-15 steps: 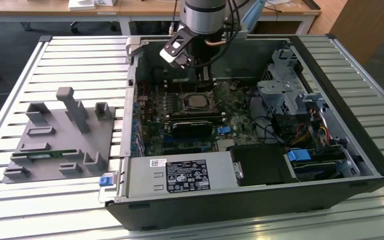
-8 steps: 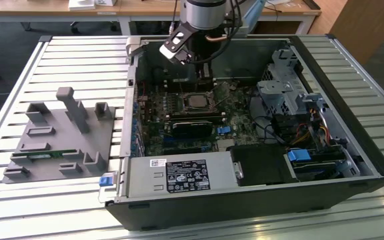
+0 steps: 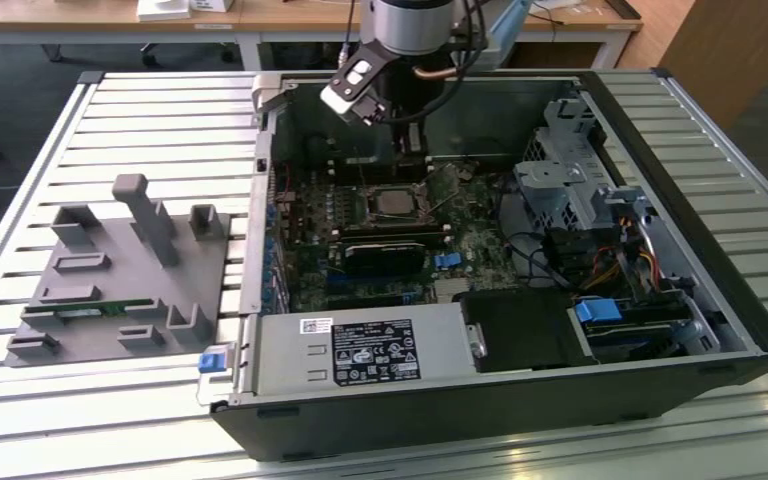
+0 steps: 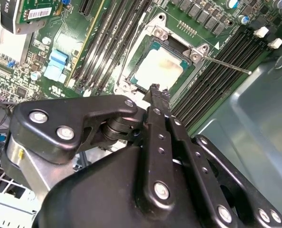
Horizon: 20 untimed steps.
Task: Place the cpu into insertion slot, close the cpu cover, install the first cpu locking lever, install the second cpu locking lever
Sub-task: 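Close the cpu cover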
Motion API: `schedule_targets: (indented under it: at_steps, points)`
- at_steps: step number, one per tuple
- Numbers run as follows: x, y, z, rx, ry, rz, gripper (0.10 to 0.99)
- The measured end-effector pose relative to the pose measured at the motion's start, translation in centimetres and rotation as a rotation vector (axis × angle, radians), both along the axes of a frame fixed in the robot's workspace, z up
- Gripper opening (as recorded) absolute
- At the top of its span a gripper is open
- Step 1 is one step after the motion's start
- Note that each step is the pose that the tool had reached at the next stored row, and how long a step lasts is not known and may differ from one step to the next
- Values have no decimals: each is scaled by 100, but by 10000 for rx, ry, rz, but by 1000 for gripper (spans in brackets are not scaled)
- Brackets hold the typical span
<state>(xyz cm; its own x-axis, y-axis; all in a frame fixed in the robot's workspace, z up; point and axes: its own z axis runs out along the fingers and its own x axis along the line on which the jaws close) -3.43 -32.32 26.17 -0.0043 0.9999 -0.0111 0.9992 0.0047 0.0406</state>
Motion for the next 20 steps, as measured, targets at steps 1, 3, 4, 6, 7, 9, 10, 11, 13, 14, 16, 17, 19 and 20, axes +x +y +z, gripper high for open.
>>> schedule_targets:
  at_steps: [1,3,4,6,7,9,10,11,13,14,16,17,19,20]
  points:
    - [6,0,2,-1,2,0,106]
    - [19,0,4,-1,5,0,106]
    - [26,0,4,-1,8,0,106]
    - [43,0,4,-1,10,0,106]
    - [51,0,4,0,10,0,106]
    - [67,0,4,0,12,0,106]
    - [75,0,4,0,12,0,106]
    - [82,0,4,0,12,0,106]
    - [98,0,4,0,14,-1,106]
    - [106,0,4,0,14,-1,106]
    - [122,0,4,0,15,0,106]
    - [131,0,4,0,15,0,106]
    - [148,0,4,0,17,0,106]
    - [157,0,4,0,17,0,106]
